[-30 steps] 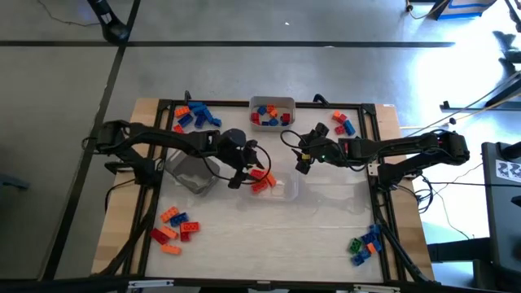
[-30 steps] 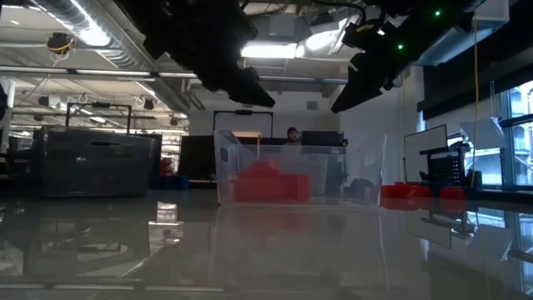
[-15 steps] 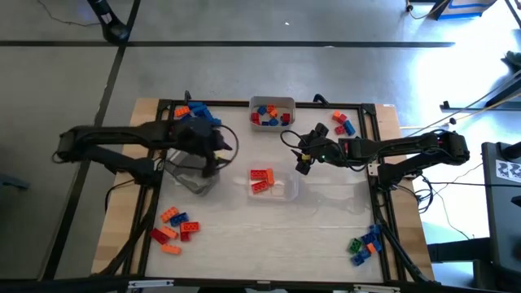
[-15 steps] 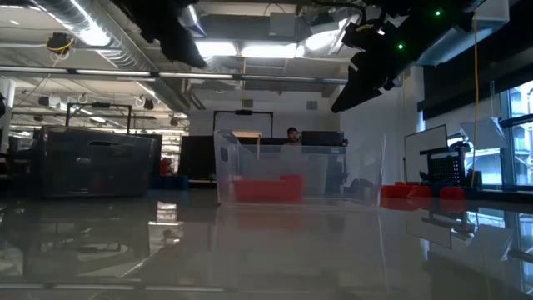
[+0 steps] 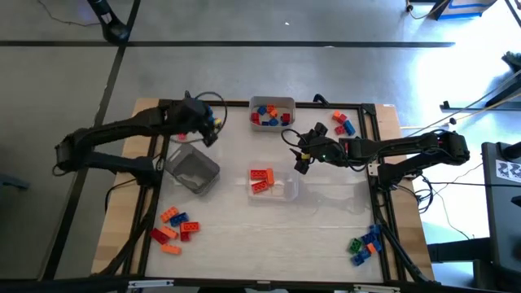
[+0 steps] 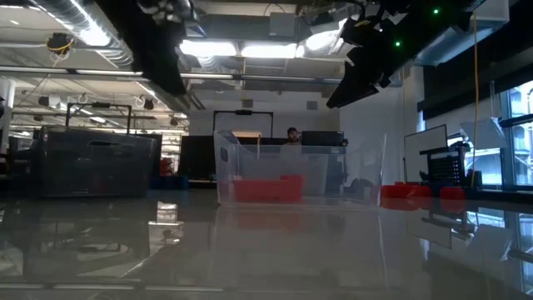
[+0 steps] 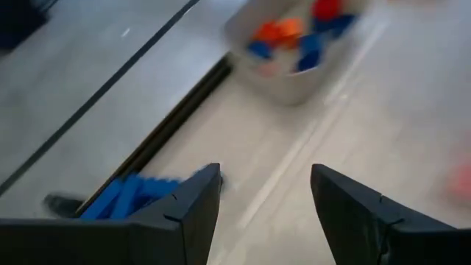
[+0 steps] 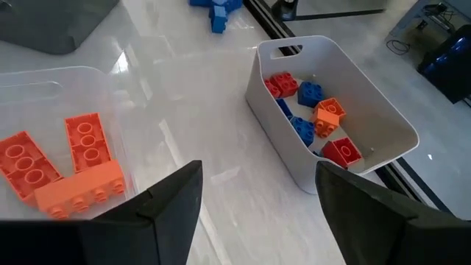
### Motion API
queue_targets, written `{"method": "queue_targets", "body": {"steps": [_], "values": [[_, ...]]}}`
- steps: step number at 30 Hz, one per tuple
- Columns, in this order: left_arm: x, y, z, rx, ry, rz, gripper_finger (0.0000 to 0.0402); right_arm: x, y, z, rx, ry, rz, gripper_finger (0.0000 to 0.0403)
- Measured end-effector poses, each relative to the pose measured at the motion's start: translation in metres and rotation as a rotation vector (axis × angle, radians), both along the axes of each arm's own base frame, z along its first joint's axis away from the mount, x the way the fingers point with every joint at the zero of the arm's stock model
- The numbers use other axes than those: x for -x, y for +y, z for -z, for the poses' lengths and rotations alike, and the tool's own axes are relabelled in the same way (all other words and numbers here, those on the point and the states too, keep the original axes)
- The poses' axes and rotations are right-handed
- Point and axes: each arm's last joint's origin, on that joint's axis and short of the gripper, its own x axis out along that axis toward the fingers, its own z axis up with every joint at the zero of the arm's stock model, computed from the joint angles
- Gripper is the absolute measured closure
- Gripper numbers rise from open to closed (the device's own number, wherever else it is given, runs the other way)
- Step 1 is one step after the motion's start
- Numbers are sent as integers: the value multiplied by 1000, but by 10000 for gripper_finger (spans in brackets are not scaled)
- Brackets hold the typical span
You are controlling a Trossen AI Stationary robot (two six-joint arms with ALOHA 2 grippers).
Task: Sort blocks by size
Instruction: Put the small blue game piece into the gray bin
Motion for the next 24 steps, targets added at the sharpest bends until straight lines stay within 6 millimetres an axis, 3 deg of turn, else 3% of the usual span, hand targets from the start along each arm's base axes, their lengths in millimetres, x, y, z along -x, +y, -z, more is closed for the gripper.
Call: {"method": "queue_targets", "body": {"steps": [7,14,24], "values": [[6,50,27,70,122,-200,192,0,0,0,0,0,0,142],[25,91,62,234,244,-415,160,0,0,0,0,0,0,142],[37,139,112,304,346,-575,171,0,0,0,26,18,-20,142]]}}
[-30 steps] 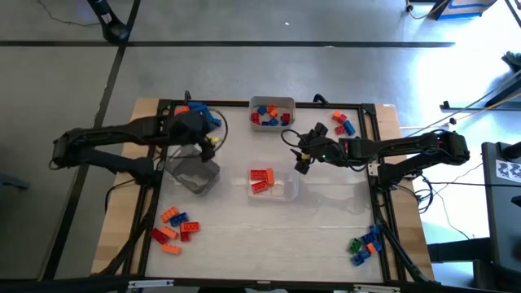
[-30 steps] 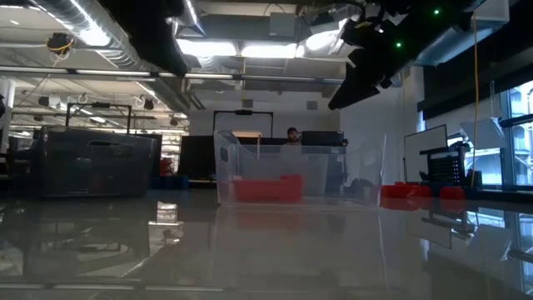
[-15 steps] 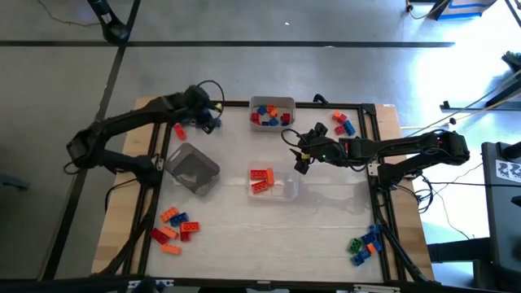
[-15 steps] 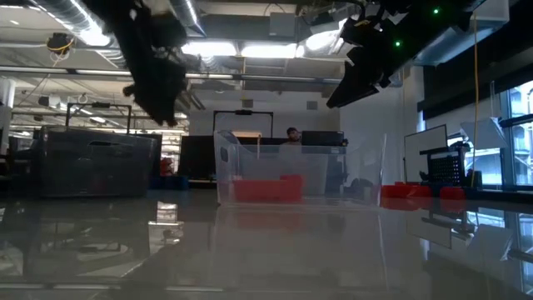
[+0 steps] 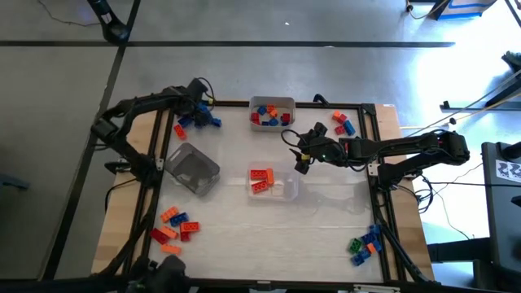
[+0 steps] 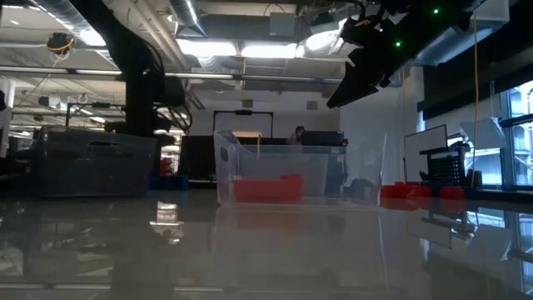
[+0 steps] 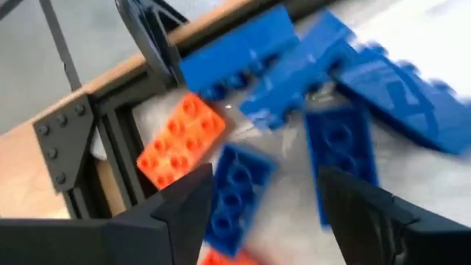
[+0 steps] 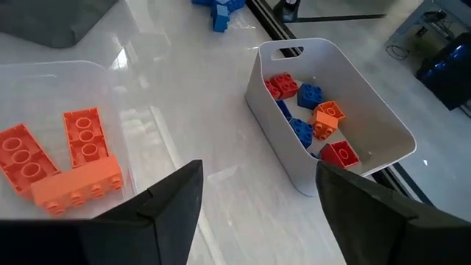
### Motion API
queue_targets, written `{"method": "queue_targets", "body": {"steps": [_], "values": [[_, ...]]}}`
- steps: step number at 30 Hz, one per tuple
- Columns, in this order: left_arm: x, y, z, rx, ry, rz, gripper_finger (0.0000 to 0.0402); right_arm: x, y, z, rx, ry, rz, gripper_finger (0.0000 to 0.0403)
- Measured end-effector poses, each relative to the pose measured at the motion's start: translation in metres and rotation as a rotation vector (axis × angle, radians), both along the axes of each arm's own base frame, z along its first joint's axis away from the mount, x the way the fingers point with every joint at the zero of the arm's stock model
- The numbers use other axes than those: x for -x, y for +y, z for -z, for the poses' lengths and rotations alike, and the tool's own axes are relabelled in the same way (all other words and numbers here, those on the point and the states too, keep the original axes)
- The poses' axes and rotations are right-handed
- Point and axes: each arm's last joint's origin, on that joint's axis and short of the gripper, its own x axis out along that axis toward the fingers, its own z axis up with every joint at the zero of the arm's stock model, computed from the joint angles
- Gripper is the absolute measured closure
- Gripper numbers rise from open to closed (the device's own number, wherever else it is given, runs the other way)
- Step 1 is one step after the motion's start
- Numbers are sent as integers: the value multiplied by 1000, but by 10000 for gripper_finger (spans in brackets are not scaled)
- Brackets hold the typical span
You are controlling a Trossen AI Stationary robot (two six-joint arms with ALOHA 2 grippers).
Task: Sort blocks by size
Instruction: Put the small blue game piece into the gray bin
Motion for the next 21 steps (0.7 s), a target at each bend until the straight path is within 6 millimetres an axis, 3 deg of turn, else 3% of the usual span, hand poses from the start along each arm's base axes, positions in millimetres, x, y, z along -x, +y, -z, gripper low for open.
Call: {"method": "queue_targets", "body": {"steps": [7,21], "values": [[11,19,5,-46,-29,-49,185,0,0,0,14,10,-11,142],[30,39,15,-8,-115,-90,186,0,0,0,19,13,-15,142]]}}
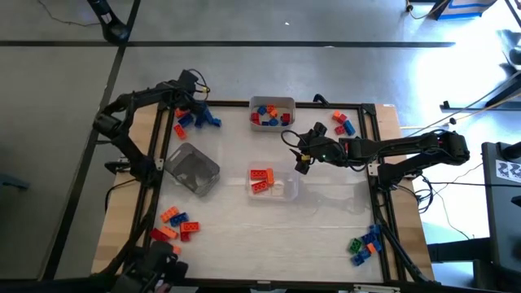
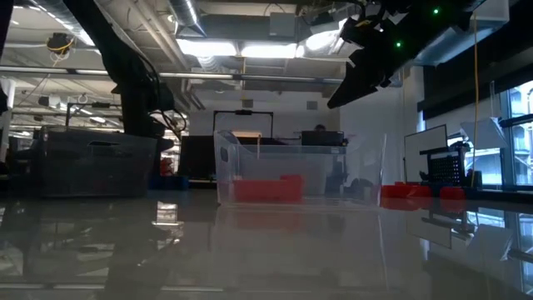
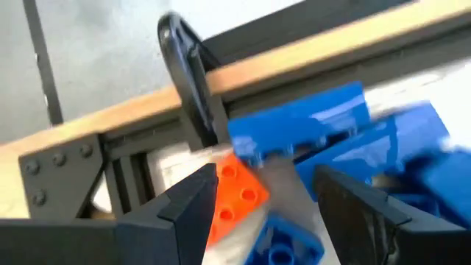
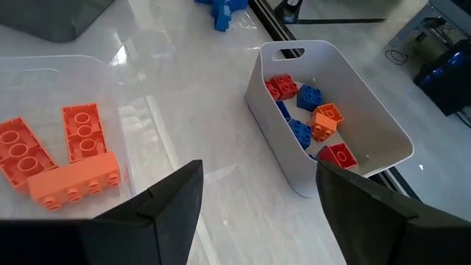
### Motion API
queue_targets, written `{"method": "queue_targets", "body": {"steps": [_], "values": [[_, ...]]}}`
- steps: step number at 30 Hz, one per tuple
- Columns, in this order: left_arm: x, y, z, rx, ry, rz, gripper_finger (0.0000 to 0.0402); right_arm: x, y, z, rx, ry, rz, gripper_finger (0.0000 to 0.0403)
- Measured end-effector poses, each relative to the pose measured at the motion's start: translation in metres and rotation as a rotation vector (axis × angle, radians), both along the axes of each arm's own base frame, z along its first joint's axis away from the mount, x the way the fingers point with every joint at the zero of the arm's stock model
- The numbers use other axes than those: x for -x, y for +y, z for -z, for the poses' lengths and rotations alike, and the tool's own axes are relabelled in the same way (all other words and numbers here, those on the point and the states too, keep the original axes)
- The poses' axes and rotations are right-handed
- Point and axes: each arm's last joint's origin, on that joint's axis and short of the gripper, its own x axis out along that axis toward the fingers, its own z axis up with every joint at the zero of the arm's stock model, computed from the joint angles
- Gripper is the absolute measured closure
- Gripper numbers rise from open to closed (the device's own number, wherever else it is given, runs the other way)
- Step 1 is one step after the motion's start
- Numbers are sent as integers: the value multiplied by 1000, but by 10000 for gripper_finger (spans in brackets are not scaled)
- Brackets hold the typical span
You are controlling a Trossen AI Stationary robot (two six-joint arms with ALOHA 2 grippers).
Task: Sort blocks by size
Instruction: Put the small blue game piece into the gray bin
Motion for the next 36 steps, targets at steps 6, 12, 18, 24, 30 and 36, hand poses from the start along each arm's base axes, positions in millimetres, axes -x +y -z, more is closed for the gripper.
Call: {"method": "queue_targets", "body": {"steps": [6,12,18,24,30,36], "values": [[3,3,5,29,-28,-1,186,0,0,0,0,0,0,142],[2,3,3,34,-19,18,186,0,0,0,0,0,0,142],[-3,-6,-9,21,-14,82,186,0,0,0,0,0,0,142],[-10,-22,-36,-42,-45,130,186,0,0,0,0,0,0,142],[-32,-44,-58,-111,-104,248,186,0,0,0,0,-1,0,142],[-65,-66,-54,-95,-109,429,186,0,0,0,0,0,0,142]]}}
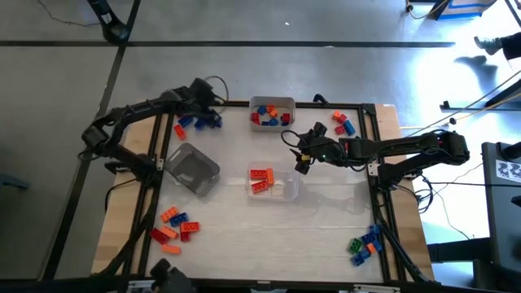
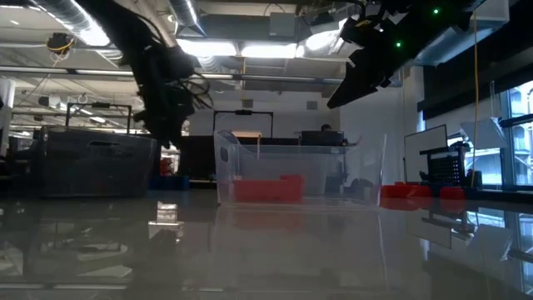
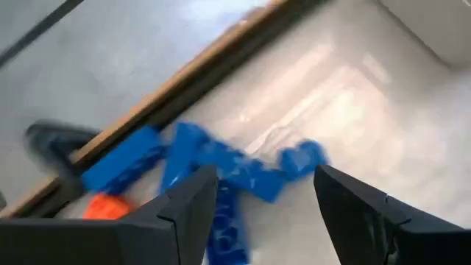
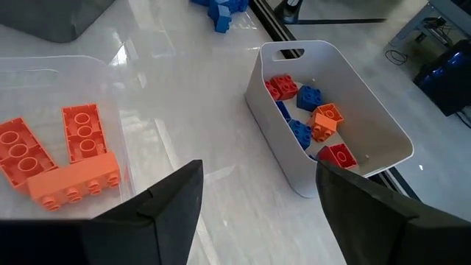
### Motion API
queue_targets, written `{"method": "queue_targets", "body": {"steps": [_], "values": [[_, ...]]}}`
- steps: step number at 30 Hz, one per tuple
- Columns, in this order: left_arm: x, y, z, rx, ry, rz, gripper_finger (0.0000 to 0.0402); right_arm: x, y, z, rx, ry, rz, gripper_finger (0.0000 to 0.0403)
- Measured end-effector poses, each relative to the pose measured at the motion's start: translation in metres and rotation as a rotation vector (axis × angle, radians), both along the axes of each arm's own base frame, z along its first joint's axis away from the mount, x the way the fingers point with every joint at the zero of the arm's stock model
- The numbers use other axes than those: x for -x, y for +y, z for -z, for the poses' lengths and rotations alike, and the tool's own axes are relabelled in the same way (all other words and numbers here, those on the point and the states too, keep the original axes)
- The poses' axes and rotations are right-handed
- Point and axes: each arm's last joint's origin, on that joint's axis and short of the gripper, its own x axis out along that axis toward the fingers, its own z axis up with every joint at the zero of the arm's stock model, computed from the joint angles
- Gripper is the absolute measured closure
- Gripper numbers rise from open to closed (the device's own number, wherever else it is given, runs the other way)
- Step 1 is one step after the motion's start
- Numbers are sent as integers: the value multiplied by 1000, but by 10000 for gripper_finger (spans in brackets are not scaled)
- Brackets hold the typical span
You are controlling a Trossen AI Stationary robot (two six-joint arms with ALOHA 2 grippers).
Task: Sort blocks by size
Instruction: Put the small blue game piece into the gray bin
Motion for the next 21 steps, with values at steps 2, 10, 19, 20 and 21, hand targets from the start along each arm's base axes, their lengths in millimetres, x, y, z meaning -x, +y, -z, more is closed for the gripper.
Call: {"method": "queue_targets", "body": {"steps": [2,10,19,20,21], "values": [[-9,-6,5,1,53,107,186,0,0,0,0,1,0,142],[-21,-8,23,6,189,319,186,0,0,0,0,3,0,142],[-22,3,36,24,194,384,186,0,0,0,0,2,0,142],[-23,2,38,27,205,425,186,0,0,0,0,2,0,142],[-24,2,40,28,221,461,186,0,0,0,0,2,0,142]]}}
